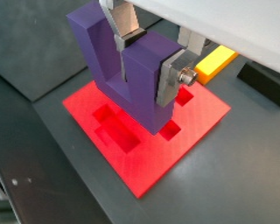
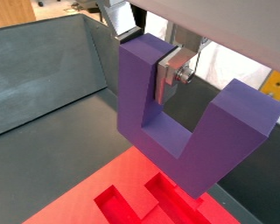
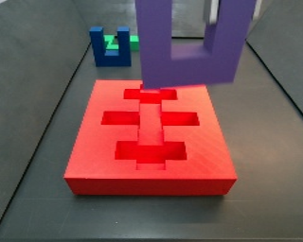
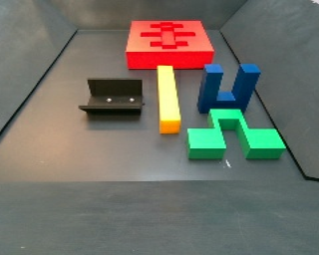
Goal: Pick up the purple object. Move up. Place the purple object on the fixture. Regrasp the purple object. Move to above the board. Insert the purple object.
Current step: Insert the purple object.
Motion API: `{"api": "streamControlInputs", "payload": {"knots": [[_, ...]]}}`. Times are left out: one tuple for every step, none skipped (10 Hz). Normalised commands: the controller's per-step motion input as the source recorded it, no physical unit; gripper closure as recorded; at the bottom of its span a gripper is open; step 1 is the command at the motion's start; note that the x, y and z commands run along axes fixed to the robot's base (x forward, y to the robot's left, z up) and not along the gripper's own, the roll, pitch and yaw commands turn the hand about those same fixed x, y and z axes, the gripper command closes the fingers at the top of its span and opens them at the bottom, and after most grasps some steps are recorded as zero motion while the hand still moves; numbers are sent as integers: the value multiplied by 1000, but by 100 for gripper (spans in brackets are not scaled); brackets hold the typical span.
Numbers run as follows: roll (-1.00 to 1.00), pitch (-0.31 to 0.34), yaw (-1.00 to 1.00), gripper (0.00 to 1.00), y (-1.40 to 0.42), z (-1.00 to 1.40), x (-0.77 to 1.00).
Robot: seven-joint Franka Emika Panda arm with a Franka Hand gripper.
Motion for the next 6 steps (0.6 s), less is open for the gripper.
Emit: {"api": "streamControlInputs", "payload": {"knots": [[296, 0, 0, 100, -71, -571, 111], [266, -34, 0, 100, -66, -614, 0], [267, -47, 0, 100, -106, -654, -20], [269, -27, -9, 100, -154, -631, -143], [219, -11, -49, 100, -200, -543, -297], [184, -14, -31, 100, -231, -471, -254]]}}
